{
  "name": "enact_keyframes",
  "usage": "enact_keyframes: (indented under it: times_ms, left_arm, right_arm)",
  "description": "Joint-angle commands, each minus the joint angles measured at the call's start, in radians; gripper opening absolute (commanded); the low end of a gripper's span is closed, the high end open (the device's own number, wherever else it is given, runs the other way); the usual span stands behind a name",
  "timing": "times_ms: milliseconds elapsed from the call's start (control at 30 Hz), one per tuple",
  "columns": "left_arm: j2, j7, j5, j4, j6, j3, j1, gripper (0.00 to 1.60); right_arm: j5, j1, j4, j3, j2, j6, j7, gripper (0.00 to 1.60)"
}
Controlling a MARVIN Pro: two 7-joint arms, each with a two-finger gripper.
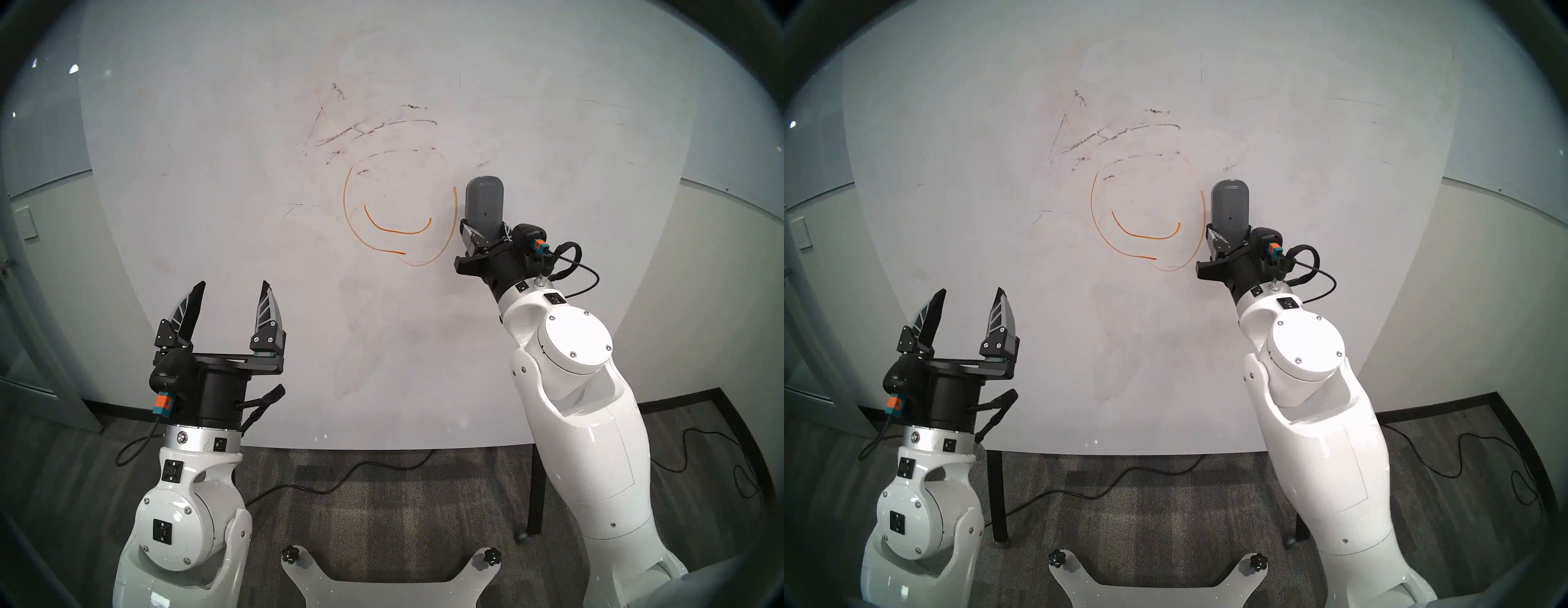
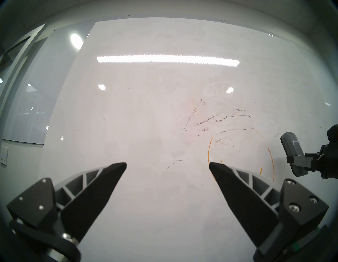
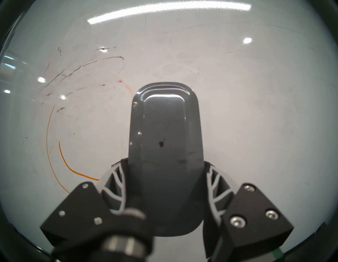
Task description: Erase all marks on the whiteboard with the eraser
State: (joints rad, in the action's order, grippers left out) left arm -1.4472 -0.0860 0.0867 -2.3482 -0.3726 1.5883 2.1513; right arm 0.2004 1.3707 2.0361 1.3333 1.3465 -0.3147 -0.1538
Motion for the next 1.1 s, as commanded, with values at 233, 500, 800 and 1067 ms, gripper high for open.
enact_keyframes:
  times_ms: [233, 500, 800, 1067]
  left_arm:
    - [0.001, 0.001, 0.002, -0.023, -0.003, 0.002, -0.001, 1.60]
    - [0.001, 0.001, 0.002, -0.023, -0.002, 0.002, -0.001, 1.60]
    - [0.001, 0.001, 0.002, -0.023, -0.002, 0.002, -0.001, 1.60]
    - [0.001, 0.001, 0.002, -0.023, -0.003, 0.001, -0.001, 1.60]
  right_arm:
    - [-0.023, -0.061, 0.003, -0.029, 0.030, 0.014, -0.016, 0.00]
    - [-0.037, -0.076, -0.013, -0.051, 0.048, 0.011, -0.032, 0.00]
    - [-0.049, -0.107, -0.054, -0.069, 0.072, 0.007, -0.047, 0.00]
    - [-0.048, -0.152, -0.102, -0.058, 0.086, -0.002, -0.053, 0.00]
